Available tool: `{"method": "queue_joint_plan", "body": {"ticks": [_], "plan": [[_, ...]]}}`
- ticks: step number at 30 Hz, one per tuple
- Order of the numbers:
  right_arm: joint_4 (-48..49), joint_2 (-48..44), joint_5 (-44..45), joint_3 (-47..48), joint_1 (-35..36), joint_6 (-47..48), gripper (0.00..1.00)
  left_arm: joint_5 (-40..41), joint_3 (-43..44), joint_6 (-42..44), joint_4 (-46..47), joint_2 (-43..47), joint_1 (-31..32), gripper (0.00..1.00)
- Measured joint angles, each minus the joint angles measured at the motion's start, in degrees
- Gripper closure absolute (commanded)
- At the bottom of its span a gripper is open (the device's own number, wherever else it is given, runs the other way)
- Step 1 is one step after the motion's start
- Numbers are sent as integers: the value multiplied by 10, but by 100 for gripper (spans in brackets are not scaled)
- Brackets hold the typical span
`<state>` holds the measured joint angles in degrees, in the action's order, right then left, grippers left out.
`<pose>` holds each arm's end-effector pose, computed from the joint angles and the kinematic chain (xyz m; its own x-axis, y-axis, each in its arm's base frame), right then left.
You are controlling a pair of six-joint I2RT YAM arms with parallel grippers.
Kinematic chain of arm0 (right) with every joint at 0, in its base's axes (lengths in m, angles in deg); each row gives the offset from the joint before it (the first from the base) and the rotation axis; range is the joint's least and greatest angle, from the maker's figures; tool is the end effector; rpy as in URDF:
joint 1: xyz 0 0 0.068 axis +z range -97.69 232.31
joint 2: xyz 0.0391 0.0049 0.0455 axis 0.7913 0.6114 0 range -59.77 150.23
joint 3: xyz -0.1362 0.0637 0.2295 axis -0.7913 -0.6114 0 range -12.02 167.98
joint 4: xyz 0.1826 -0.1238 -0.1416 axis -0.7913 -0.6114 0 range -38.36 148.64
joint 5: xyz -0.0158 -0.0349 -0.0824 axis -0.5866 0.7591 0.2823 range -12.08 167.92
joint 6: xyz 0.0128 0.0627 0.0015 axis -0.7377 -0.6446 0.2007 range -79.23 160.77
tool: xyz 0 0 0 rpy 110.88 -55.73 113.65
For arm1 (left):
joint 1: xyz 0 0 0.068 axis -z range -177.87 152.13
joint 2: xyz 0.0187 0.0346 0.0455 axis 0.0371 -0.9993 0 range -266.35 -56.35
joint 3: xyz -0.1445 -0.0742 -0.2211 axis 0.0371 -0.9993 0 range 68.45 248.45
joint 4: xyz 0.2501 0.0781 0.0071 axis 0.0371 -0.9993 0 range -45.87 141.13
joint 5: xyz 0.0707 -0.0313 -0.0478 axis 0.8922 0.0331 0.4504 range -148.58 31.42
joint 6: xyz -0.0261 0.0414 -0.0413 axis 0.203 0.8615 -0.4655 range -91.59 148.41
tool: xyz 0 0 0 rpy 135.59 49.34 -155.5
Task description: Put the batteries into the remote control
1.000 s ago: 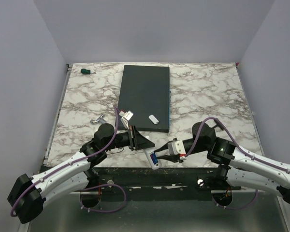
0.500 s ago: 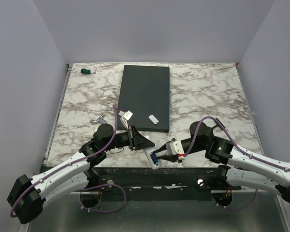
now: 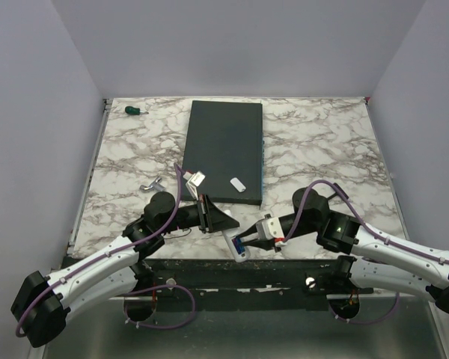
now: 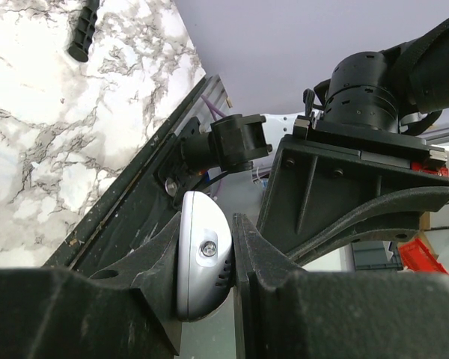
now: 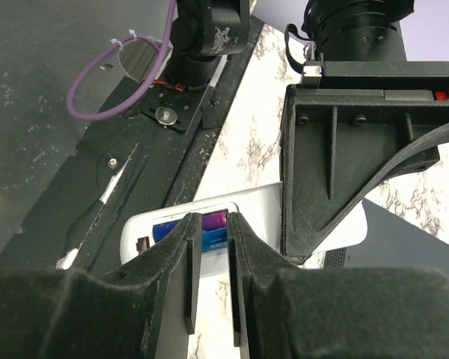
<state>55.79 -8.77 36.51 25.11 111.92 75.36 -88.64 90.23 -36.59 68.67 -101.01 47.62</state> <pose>0.0791 0.1998 0.2872 0.4293 -0.1095 -0.8965 -0.8790 -0.2785 -0.3870 0.1205 -0.1580 0.2490 -0.9038 -0.1994 -0.3786 0.3496 0.1664 -0.9220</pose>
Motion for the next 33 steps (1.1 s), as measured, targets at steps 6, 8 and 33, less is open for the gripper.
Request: {"method": "queue_joint_plan", "body": {"ticks": [6,8,33], "plan": [[0,2,-2,0,0,0,75,0,-1,0,-1,3,0,100],[0,5,-5,0,0,0,76,0,-1,0,-1,4,0,100],[-10,12,-45,5,0,2,71,6,0,0,0,2,0,100]]}}
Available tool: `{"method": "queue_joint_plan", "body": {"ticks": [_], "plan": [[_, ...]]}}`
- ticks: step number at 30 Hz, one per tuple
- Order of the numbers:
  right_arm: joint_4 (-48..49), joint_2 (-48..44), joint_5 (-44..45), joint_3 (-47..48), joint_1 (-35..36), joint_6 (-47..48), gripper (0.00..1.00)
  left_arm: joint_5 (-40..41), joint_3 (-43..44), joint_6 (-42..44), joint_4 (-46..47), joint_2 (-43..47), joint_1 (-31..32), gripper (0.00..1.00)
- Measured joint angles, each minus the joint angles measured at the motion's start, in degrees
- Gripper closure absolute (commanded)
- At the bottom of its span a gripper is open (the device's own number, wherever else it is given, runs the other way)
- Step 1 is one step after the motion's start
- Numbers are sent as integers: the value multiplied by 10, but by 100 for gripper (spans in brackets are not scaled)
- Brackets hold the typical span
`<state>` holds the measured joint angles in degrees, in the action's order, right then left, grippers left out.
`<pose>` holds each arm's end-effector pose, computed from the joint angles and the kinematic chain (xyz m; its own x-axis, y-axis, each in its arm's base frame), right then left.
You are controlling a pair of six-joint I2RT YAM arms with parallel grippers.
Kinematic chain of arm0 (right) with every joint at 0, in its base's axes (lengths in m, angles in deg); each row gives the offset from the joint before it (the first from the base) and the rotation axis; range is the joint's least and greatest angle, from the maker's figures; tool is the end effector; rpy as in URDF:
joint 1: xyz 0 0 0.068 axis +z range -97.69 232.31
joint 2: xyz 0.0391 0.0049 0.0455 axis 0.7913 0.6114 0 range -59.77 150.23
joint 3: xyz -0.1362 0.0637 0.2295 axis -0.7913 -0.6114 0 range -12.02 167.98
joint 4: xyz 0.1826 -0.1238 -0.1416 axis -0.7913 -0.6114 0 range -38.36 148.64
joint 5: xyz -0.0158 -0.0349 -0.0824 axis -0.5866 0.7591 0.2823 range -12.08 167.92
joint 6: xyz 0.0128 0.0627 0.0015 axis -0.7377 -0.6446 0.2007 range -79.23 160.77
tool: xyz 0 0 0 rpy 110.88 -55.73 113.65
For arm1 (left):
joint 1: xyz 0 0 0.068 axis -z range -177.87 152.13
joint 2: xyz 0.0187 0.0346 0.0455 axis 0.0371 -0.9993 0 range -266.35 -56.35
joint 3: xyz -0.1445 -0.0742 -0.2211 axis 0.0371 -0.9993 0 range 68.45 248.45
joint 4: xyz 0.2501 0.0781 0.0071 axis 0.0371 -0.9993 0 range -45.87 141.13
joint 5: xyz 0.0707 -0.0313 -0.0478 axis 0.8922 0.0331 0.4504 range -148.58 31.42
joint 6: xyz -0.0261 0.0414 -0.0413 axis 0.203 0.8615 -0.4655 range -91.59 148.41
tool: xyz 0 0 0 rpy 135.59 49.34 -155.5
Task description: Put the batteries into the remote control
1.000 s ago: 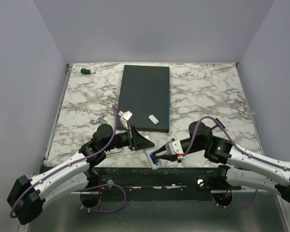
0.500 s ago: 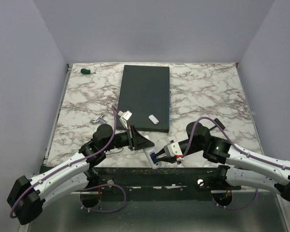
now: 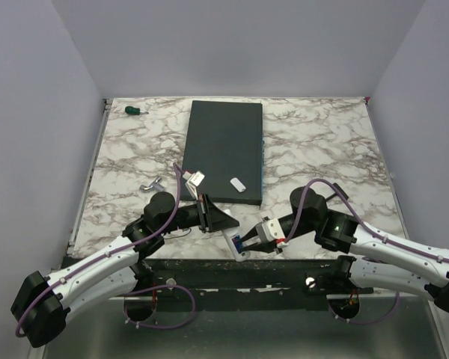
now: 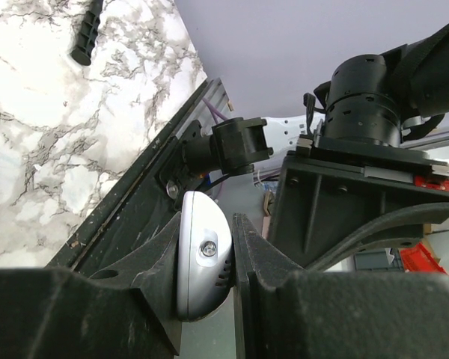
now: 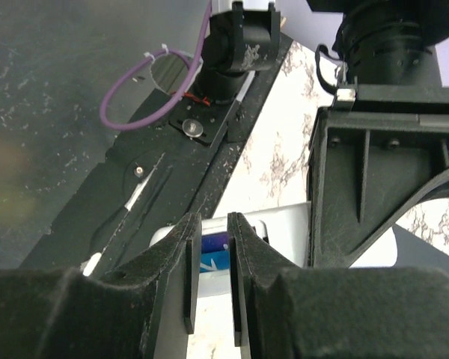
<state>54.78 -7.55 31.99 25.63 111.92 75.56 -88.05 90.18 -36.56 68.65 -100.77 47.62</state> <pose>0.0770 0.2019 0.2853 0.4077 -0.0893 -0.9087 -0.8672 -0.3496 -0.3547 0.1205 -0.1574 0.2493 -0.9005 -0.2091 -0.3813 0.3509 0.1687 -0.9211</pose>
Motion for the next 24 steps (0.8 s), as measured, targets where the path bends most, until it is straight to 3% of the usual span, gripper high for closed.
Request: {"method": "queue_joint_plan", "body": {"ticks": [10,24], "plan": [[42,-12,-12,5,0,-24,62,0,0,0,1,-6,0,100],[37,-4,19,4,0,-2,64,0,0,0,4,-6,0,100]]}}
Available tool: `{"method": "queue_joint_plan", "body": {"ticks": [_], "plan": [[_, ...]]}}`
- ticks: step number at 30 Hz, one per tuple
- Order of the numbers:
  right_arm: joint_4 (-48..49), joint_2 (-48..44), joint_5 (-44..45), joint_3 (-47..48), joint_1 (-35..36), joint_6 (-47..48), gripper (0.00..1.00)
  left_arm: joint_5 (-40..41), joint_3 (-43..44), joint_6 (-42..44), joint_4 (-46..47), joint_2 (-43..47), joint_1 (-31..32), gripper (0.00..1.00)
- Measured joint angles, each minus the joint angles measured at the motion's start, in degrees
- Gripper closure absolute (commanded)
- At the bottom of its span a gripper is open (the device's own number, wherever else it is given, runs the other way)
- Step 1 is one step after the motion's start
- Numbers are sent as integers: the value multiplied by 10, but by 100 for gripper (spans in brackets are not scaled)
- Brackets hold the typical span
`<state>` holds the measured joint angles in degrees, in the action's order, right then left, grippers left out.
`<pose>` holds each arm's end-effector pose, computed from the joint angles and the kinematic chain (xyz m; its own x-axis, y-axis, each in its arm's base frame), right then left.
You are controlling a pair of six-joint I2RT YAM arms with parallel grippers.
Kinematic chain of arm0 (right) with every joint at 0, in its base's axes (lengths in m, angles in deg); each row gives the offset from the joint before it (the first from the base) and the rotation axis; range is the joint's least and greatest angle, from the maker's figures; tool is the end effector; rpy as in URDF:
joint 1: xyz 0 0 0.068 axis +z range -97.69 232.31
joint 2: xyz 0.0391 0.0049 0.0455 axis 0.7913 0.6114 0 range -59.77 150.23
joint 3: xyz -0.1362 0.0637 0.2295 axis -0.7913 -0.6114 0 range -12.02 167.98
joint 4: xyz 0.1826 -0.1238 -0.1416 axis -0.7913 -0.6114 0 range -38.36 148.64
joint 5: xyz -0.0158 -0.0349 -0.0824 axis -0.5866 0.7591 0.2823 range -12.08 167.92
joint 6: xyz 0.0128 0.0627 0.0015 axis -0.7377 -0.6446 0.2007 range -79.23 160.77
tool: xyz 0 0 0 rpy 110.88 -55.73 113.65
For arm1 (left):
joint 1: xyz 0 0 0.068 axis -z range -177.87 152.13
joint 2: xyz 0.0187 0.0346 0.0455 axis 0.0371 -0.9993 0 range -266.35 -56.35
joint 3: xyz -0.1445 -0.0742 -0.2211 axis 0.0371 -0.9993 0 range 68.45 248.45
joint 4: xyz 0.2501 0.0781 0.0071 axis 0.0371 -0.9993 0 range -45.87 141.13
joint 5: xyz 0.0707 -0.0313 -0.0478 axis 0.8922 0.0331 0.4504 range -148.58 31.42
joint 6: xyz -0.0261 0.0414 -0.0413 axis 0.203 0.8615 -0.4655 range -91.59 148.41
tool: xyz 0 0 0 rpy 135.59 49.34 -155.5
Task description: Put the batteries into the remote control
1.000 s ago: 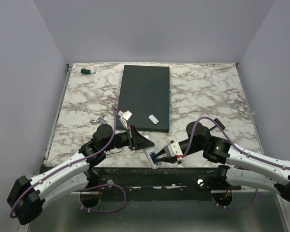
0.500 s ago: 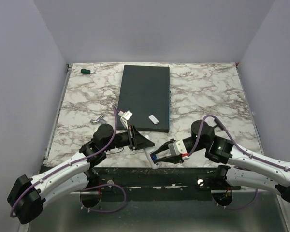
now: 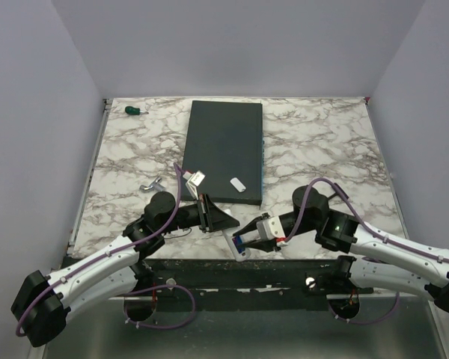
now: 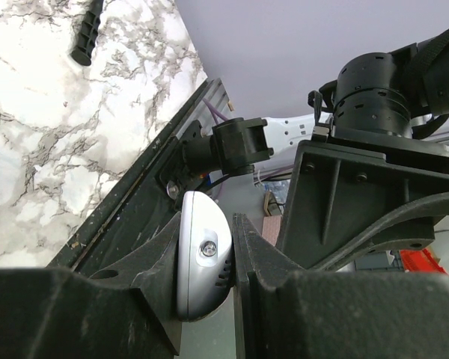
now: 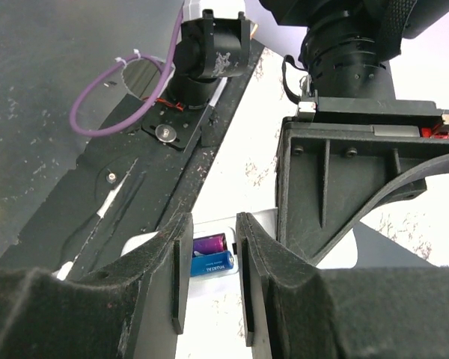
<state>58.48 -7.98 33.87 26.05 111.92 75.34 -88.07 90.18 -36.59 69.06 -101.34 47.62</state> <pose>0.0790 0.2030 0.2958 0.4456 -0.0463 -0.8940 -0.8605 -0.2976 -0.4134 0.1215 -0.1585 0.2484 -0.9015 -0.2081 -0.3794 0.3486 0.1703 -0.9217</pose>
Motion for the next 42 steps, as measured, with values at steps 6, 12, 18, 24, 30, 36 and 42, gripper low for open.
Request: {"method": "queue_joint_plan", "body": {"ticks": [6,12,18,24,30,36,42], "plan": [[-3,3,10,-1,0,6,64,0,0,0,0,4,0,100],[-8,2,21,-11,0,8,64,0,0,0,0,4,0,100],[-12,-10,31,-19,0,9,64,0,0,0,0,7,0,100],[-12,-13,35,-19,0,9,64,0,0,0,0,8,0,100],[-12,-13,38,-19,0,9,69,0,0,0,0,9,0,100],[-12,-13,38,-19,0,9,74,0,0,0,-1,9,0,100],[-13,-13,37,-19,0,9,75,0,0,0,-2,9,0,100]]}}
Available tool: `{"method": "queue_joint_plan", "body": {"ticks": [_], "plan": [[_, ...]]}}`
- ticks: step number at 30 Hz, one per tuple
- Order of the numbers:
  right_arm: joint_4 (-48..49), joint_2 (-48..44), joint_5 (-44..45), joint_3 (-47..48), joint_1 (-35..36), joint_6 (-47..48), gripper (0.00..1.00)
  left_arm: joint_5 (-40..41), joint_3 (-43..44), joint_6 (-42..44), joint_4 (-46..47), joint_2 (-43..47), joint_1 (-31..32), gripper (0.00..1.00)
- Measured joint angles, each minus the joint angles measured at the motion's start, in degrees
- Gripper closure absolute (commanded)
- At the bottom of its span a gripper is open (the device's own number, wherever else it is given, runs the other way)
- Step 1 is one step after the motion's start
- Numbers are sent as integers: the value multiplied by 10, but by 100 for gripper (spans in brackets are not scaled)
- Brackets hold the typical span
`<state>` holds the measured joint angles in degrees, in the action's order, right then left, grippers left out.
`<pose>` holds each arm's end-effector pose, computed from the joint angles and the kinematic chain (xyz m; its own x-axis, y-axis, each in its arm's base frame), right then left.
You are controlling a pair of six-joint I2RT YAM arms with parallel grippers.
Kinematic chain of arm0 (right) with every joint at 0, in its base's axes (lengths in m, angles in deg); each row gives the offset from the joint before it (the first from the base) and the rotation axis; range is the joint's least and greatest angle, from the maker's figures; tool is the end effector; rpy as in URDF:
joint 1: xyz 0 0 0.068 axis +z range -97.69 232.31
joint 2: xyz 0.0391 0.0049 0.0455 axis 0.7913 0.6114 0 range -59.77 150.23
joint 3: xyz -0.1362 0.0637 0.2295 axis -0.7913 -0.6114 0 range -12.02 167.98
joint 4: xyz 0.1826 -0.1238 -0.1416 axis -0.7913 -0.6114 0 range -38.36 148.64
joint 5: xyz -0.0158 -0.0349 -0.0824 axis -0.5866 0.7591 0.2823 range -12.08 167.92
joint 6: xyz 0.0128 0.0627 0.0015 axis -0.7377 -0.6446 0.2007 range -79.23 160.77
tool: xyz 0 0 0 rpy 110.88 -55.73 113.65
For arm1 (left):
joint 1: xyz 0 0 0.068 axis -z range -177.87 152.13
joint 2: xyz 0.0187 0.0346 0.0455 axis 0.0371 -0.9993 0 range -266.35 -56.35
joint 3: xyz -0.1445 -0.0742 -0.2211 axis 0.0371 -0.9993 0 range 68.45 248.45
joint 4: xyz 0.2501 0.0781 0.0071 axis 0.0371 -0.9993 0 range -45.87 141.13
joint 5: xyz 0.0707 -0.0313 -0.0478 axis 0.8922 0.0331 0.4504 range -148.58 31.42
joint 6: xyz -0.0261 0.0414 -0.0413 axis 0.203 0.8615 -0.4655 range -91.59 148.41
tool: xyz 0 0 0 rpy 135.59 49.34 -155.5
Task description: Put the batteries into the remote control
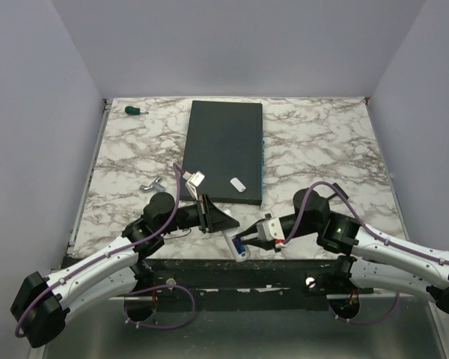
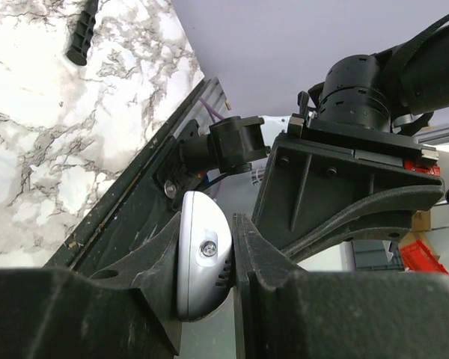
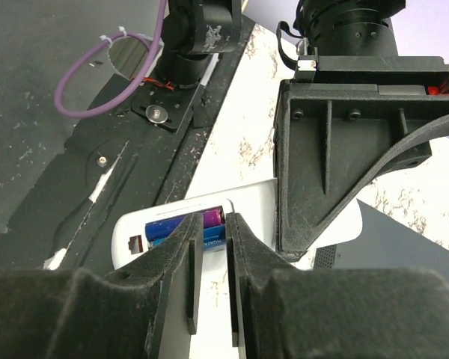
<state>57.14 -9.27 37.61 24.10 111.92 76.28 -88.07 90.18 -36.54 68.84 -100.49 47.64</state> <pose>0.0793 0.1987 0.2849 0.4522 -0.1044 -0.8858 -0.8721 -0.2601 -0.4145 0.1200 -0.1570 0.2506 -0.8983 -0.2106 -0.3855 0.3566 0.1631 -0.9199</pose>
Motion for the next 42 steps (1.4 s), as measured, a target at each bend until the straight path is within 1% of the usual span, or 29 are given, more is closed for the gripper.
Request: {"method": "queue_joint_plan", "body": {"ticks": [42], "plan": [[-10,35,-26,4,0,15,77,5,0,14,-39,16,3,100]]}}
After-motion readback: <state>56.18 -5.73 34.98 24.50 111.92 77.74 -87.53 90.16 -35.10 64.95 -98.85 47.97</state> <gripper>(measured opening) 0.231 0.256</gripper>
